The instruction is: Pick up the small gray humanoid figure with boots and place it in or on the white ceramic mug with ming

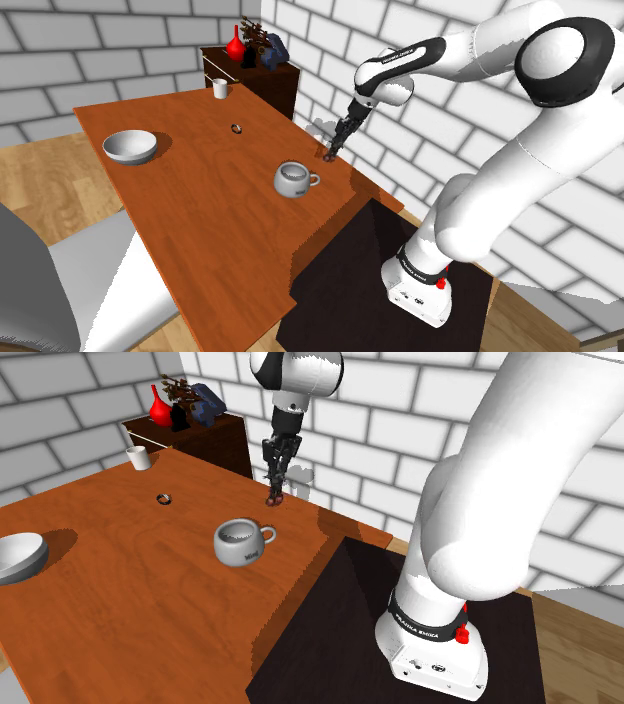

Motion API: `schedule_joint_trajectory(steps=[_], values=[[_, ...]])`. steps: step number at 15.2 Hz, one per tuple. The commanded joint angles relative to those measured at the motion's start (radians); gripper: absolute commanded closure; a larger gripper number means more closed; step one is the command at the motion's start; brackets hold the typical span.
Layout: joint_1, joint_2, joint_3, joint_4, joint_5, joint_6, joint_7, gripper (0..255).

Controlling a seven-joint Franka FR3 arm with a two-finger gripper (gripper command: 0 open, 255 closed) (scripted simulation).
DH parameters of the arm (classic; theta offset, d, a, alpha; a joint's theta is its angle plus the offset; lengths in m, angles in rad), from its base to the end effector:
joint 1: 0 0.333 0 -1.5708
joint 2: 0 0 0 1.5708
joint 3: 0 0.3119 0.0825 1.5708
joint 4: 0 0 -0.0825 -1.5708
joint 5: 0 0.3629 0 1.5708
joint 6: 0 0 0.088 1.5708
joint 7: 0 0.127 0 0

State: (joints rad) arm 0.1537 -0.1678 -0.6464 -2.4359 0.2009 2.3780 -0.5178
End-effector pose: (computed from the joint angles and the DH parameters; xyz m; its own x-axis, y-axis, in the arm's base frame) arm 0.4108 -0.2138 0.3532 0.9780 -0.1266 0.1661 -0.0944 -0.9774 -0.1890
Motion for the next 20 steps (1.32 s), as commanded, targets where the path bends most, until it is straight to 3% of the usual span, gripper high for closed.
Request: schedule_joint_trajectory(steps=[1,8,20], values=[[0.031,0.044,0.020,0.043,0.036,-0.001,0.026,255],[0.105,0.209,0.079,0.234,0.139,-0.041,0.100,255],[0.090,0.328,0.104,0.192,0.286,0.080,-0.026,255]])
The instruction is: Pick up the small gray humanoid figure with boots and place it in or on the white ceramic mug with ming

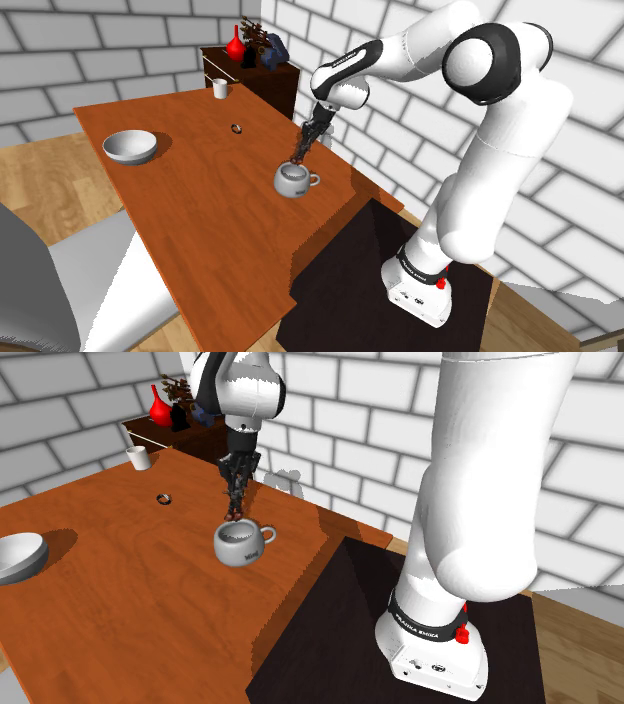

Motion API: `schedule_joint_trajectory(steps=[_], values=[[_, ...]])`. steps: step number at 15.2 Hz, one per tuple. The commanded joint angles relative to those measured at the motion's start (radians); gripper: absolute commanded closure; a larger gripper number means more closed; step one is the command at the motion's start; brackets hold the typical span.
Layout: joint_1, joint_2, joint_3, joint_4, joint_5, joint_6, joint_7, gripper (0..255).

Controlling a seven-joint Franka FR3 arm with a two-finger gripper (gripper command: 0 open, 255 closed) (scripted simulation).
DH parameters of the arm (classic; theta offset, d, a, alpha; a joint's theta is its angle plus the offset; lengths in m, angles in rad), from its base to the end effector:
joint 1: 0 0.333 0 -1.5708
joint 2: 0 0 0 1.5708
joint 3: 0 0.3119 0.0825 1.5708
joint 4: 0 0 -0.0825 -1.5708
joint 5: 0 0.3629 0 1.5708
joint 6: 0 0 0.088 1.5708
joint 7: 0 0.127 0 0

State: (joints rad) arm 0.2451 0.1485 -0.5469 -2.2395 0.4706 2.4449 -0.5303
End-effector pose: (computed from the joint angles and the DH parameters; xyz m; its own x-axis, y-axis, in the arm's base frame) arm 0.5110 -0.1514 0.3113 0.9779 -0.1276 0.1655 -0.0954 -0.9771 -0.1902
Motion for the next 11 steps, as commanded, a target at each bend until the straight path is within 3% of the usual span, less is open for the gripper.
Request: schedule_joint_trajectory(steps=[1,8,11], values=[[-0.004,0.023,0.008,-0.006,0.030,0.022,-0.025,255],[-0.031,0.113,0.048,-0.011,0.147,0.087,-0.121,255],[-0.032,0.113,0.049,-0.011,0.147,0.087,-0.121,255]])
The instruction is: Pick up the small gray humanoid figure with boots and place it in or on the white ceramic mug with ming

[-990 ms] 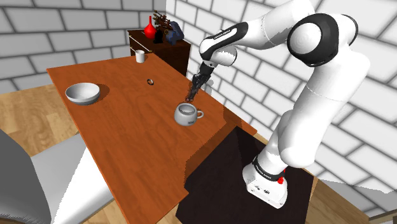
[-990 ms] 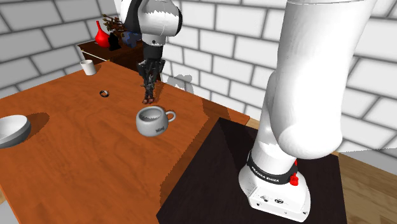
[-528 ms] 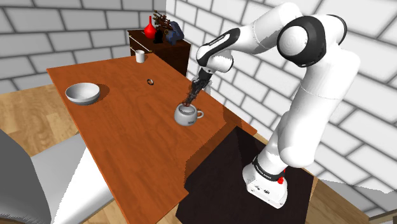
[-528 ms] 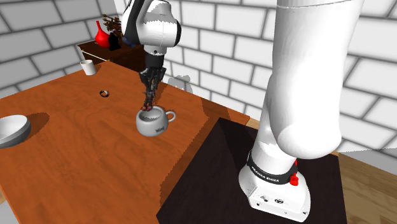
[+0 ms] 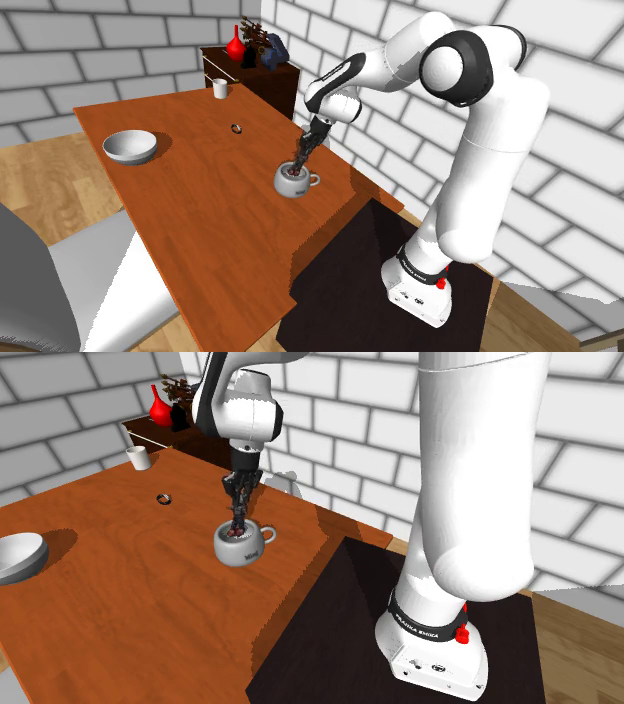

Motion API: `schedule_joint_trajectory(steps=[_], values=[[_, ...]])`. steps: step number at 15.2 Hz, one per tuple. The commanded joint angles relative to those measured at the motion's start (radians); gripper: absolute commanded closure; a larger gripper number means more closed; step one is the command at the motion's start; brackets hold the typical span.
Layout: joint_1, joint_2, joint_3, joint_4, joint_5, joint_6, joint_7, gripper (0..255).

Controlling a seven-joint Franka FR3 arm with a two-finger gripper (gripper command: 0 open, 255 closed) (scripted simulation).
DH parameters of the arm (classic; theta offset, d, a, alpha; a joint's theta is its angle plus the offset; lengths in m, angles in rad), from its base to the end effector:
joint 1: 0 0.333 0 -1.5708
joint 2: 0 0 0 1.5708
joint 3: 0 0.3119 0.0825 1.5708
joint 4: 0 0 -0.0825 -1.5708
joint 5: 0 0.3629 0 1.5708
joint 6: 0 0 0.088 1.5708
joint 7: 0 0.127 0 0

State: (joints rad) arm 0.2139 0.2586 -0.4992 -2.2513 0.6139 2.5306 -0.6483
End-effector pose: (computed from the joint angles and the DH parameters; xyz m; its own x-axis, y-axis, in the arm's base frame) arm 0.5118 -0.1511 0.2609 0.9779 -0.1279 0.1655 -0.0956 -0.9771 -0.1900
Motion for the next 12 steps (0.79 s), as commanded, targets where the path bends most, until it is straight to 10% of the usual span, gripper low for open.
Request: schedule_joint_trajectory(steps=[1,5,6,12], values=[[-0.001,0.003,0.001,0.001,0.004,0.002,-0.003,255],[-0.001,0.003,0.001,0.001,0.004,0.002,-0.003,255],[-0.001,0.003,0.001,0.001,0.004,0.002,-0.003,0],[0.007,-0.030,-0.016,-0.005,-0.034,-0.017,0.022,0]])
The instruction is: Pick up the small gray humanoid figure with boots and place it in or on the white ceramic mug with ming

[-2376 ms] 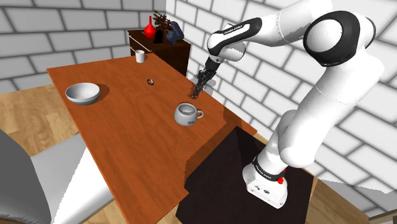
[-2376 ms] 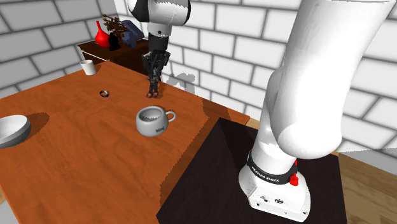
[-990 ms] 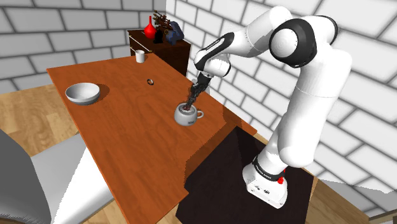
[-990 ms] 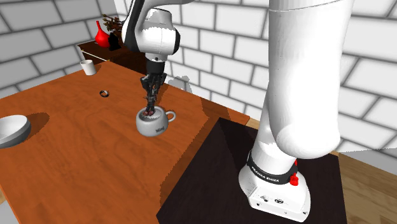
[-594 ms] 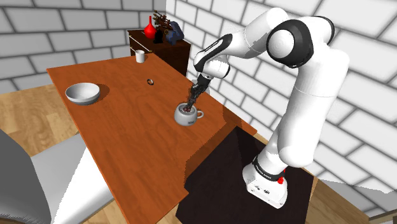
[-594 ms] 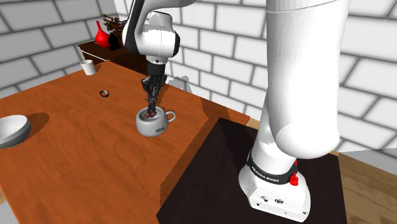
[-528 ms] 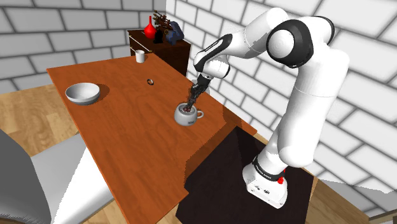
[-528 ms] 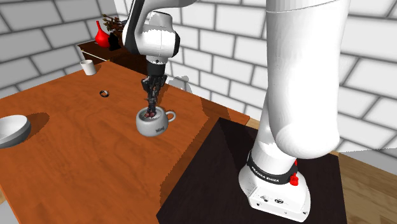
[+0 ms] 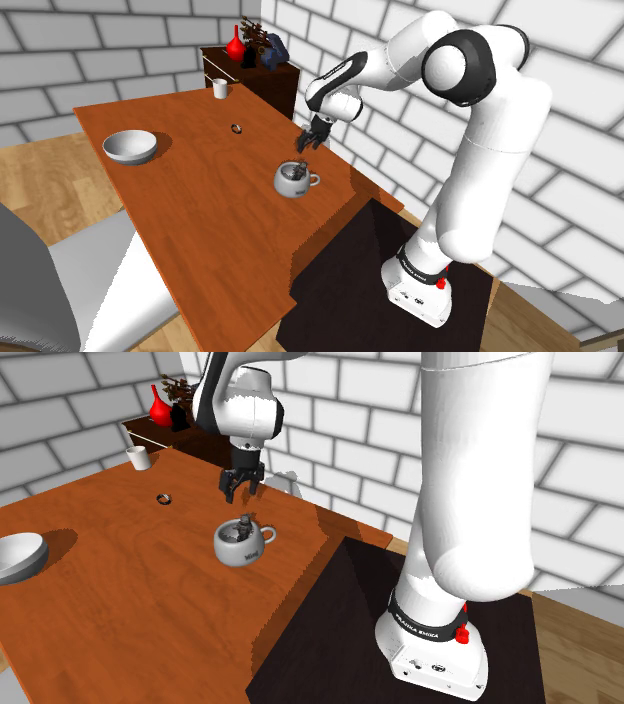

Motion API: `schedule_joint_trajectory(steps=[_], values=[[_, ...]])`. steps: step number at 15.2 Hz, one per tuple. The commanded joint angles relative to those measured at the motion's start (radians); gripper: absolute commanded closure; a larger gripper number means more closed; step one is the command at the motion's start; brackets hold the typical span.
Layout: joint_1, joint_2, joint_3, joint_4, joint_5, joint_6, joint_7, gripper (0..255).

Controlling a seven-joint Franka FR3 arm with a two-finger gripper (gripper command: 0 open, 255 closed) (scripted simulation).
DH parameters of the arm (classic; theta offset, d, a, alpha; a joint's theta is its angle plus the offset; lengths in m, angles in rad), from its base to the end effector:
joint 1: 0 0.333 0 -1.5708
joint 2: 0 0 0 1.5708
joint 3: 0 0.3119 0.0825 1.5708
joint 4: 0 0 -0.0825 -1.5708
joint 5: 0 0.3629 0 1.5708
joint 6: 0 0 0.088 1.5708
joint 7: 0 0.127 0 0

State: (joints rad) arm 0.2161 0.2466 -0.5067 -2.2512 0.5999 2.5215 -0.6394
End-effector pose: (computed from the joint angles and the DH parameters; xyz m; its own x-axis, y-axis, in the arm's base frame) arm 0.5112 -0.1527 0.2662 0.9777 -0.1284 0.1661 -0.0959 -0.9770 -0.1905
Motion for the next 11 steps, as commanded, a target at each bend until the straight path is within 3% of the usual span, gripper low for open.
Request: schedule_joint_trajectory(steps=[1,3,11], values=[[0.012,-0.050,-0.025,-0.009,-0.058,-0.028,0.038,0],[0.022,-0.108,-0.050,-0.013,-0.125,-0.065,0.083,0],[0.020,-0.108,-0.049,-0.013,-0.125,-0.065,0.084,0]])
